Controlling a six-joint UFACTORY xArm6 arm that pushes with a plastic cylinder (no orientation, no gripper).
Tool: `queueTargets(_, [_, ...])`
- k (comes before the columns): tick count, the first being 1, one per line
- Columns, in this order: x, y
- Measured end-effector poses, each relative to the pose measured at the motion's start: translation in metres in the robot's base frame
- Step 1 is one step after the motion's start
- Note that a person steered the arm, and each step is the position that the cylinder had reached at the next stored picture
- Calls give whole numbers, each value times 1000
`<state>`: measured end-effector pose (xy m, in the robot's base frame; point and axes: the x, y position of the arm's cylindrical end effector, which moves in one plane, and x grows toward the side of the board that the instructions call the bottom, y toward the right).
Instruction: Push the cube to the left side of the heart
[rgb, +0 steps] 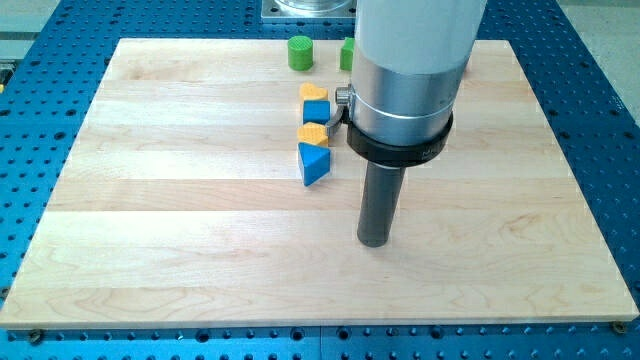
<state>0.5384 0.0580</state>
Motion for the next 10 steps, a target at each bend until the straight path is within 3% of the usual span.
queueTargets(2, [-1,0])
queueTargets(4, [-45,26])
queueTargets(5, [-64,10])
queueTargets(7, [-69,4])
queueTargets(9, [-107,-26])
queueTargets(10, [-107,-75])
